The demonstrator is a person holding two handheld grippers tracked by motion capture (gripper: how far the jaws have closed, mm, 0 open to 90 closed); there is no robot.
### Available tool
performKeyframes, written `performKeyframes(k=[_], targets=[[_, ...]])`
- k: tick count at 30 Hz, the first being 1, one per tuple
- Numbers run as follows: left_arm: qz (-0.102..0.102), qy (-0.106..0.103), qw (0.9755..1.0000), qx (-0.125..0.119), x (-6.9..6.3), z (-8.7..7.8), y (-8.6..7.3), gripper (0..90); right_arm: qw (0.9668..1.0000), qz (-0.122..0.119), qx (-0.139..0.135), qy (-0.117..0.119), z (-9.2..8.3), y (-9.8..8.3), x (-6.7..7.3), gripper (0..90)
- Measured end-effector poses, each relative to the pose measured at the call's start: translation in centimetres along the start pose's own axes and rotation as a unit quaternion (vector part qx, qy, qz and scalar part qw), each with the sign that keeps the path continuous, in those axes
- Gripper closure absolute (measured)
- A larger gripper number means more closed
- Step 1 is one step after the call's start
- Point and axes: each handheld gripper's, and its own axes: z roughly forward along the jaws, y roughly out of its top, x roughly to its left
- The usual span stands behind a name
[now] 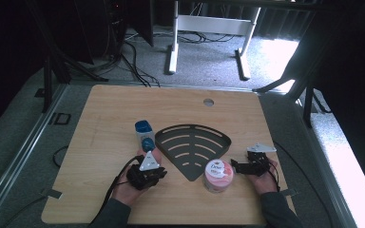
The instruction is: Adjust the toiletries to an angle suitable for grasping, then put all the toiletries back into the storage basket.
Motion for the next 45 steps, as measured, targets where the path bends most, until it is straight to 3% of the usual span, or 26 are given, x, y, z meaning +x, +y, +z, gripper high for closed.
performKeyframes(k=[6, 14, 17, 27, 29, 30, 31, 32, 34, 36, 38, 45], targets=[[0.016, -0.015, 0.9997, 0.006, -0.8, 1.4, 0.5, 74.5, 1.0, -0.003, -0.001, 0.002, 0.0, 0.0, 0.0, 14.1], [0.016, -0.038, 0.9991, -0.002, -1.5, 2.4, 0.9, 63.8, 1.0, 0.0, -0.004, 0.002, -0.3, -0.2, 0.1, 17.7], [0.011, -0.048, 0.9988, -0.004, -1.5, 2.7, 1.1, 61.4, 1.0, 0.001, -0.004, 0.001, -0.6, -0.3, 0.2, 26.1], [0.014, -0.059, 0.9982, 0.0, -1.8, 3.8, 1.8, 56.8, 0.9985, -0.03, 0.004, 0.045, -2.0, -1.0, 0.9, 42.1], [0.014, -0.065, 0.9978, 0.0, -2.0, 4.1, 1.9, 56.7, 0.9979, -0.042, 0.011, 0.048, -2.3, -0.9, 1.3, 55.9], [0.014, -0.065, 0.9978, 0.0, -2.0, 4.1, 1.9, 56.6, 0.9979, -0.042, 0.011, 0.048, -2.3, -0.9, 1.3, 55.9], [0.015, -0.069, 0.9975, 0.002, -2.3, 4.3, 1.9, 56.6, 0.9973, -0.046, 0.011, 0.057, -2.5, -0.9, 1.4, 64.0], [0.016, -0.069, 0.9975, 0.002, -2.3, 4.4, 1.9, 56.6, 0.9959, -0.053, -0.003, 0.073, -3.2, -0.7, 1.9, 76.9], [0.019, -0.07, 0.9974, 0.003, -2.4, 4.4, 1.9, 56.6, 0.9953, -0.056, -0.016, 0.078, -3.8, -0.7, 2.2, 83.5], [0.019, -0.071, 0.9973, 0.005, -2.4, 4.5, 1.9, 56.7, 0.9953, -0.056, -0.016, 0.078, -3.8, -0.7, 2.2, 83.5], [0.019, -0.072, 0.9971, 0.011, -2.4, 4.6, 1.6, 56.6, 0.9937, -0.056, -0.032, 0.092, -5.0, -1.0, 2.5, 89.6], [0.018, -0.073, 0.9971, 0.014, -2.6, 4.8, 1.4, 56.6, 0.9914, -0.052, -0.047, 0.11, -5.5, -1.1, 3.5, 89.6]])
